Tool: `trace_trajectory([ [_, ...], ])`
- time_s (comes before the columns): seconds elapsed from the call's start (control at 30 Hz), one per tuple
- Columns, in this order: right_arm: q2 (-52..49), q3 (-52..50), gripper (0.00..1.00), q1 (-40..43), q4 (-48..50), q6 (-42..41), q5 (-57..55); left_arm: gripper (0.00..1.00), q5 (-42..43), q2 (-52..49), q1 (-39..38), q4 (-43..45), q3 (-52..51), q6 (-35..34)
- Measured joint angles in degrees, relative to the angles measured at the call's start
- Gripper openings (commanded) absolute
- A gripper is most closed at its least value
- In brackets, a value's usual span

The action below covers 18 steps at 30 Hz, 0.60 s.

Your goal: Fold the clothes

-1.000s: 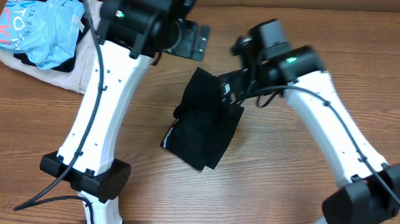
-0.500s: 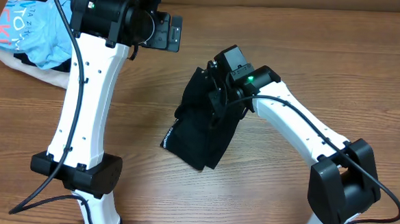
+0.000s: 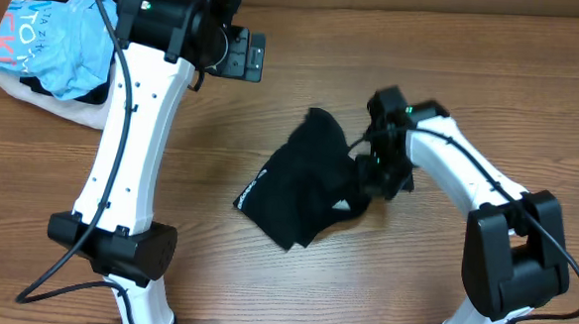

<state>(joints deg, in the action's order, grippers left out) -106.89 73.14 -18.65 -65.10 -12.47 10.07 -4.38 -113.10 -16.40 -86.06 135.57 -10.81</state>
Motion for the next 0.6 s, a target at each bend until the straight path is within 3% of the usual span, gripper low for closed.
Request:
trace_trajectory([
  [0.1, -0.1, -4.8, 0.08, -0.2, 2.5, -0.6, 0.3, 1.0, 0.0, -0.1, 0.0, 1.9, -3.4, 0.0],
  [0.27, -0.2, -4.9, 0.42, 0.2, 1.9, -0.9, 0.9, 1.0, 0.0, -0.1, 0.0, 3.5, -8.2, 0.2],
  [0.43, -0.3, 4.0, 0.75, 4.3, -3.3, 0.4, 4.0, 1.0, 2.0, -0.2, -0.5, 4.0, -10.2, 3.3],
  [0.6, -0.3, 17.3, 0.79, 10.5, -8.4, 1.6, 6.6, 1.0, 6.0, -0.2, -4.6, 4.0, -11.6, 8.6],
])
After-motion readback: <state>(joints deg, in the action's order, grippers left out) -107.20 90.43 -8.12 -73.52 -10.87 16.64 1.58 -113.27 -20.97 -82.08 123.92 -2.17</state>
